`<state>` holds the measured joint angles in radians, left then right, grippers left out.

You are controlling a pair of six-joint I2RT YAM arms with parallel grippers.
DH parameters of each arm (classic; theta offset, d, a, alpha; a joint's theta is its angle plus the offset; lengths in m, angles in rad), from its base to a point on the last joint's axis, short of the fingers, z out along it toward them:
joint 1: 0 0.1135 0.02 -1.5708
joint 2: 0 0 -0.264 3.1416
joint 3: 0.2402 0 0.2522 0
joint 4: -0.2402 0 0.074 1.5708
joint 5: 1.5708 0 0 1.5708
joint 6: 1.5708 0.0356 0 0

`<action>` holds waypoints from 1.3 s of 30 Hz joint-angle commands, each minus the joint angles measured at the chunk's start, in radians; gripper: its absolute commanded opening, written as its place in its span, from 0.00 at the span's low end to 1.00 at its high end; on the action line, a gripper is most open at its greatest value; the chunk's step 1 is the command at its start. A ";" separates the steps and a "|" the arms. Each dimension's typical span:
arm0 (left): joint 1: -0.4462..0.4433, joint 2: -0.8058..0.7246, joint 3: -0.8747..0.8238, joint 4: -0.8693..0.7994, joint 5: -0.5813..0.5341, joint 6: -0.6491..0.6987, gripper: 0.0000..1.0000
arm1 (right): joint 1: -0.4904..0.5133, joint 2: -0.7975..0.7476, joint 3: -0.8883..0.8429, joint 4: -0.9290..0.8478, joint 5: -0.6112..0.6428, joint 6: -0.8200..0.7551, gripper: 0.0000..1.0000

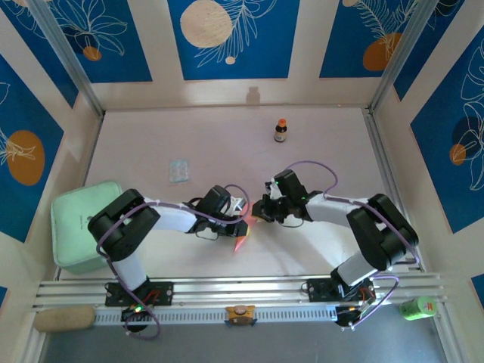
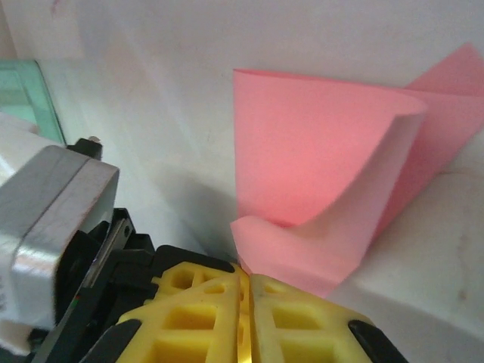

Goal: Fold a paper plane with a square sheet of paper (pick it up from the middle)
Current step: Fold the wing for the fifth time at the center of the table.

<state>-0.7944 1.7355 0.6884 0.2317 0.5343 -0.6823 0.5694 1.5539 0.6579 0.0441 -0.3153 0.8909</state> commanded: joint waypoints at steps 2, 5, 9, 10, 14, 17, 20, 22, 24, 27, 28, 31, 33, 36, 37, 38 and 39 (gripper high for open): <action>0.012 0.005 -0.046 -0.044 0.003 -0.016 0.00 | 0.028 0.079 0.060 0.000 -0.014 -0.034 0.11; 0.013 0.001 -0.058 -0.028 0.005 -0.028 0.00 | 0.034 0.131 0.078 -0.024 0.013 -0.045 0.11; 0.014 -0.004 -0.081 -0.013 0.009 -0.034 0.00 | 0.006 0.187 0.075 -0.047 0.061 -0.058 0.11; 0.014 -0.004 -0.088 -0.010 0.014 -0.033 0.00 | -0.003 0.193 0.067 -0.044 0.064 -0.059 0.11; 0.014 0.008 -0.123 0.013 0.012 -0.040 0.00 | -0.044 0.195 0.041 0.018 0.036 -0.038 0.12; 0.014 0.021 -0.144 0.037 0.016 -0.049 0.00 | -0.069 0.190 0.040 0.034 0.033 -0.033 0.13; 0.014 0.029 -0.160 0.056 0.023 -0.056 0.00 | -0.099 0.195 0.042 0.057 0.017 -0.035 0.13; 0.014 0.030 -0.168 0.063 0.025 -0.056 0.00 | -0.124 0.203 0.048 0.059 0.004 -0.039 0.14; 0.014 0.033 -0.173 0.067 0.025 -0.055 0.00 | -0.148 0.206 0.054 0.060 -0.002 -0.041 0.14; 0.014 0.039 -0.175 0.072 0.030 -0.054 0.00 | -0.183 0.205 0.061 0.050 0.001 -0.046 0.15; 0.014 0.041 -0.174 0.072 0.030 -0.054 0.00 | -0.192 0.204 0.064 0.048 0.001 -0.047 0.15; 0.014 0.042 -0.176 0.080 0.033 -0.054 0.00 | -0.224 0.200 0.075 0.037 0.011 -0.052 0.15; 0.014 0.045 -0.174 0.082 0.038 -0.054 0.00 | -0.241 0.193 0.081 0.038 0.004 -0.056 0.15; 0.014 0.045 -0.173 0.084 0.041 -0.053 0.00 | -0.258 0.158 0.105 0.001 -0.005 -0.066 0.16; 0.014 0.044 -0.173 0.084 0.041 -0.053 0.00 | -0.258 0.132 0.112 -0.011 -0.004 -0.071 0.15; 0.014 0.044 -0.172 0.084 0.042 -0.052 0.00 | -0.256 0.101 0.116 -0.027 0.004 -0.072 0.16; 0.014 0.042 -0.172 0.085 0.043 -0.052 0.00 | -0.255 0.071 0.119 -0.041 0.010 -0.071 0.16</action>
<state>-0.7853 1.7252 0.5629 0.4644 0.5770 -0.7319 0.3141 1.7164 0.7460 0.0608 -0.3252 0.8440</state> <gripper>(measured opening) 0.064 0.158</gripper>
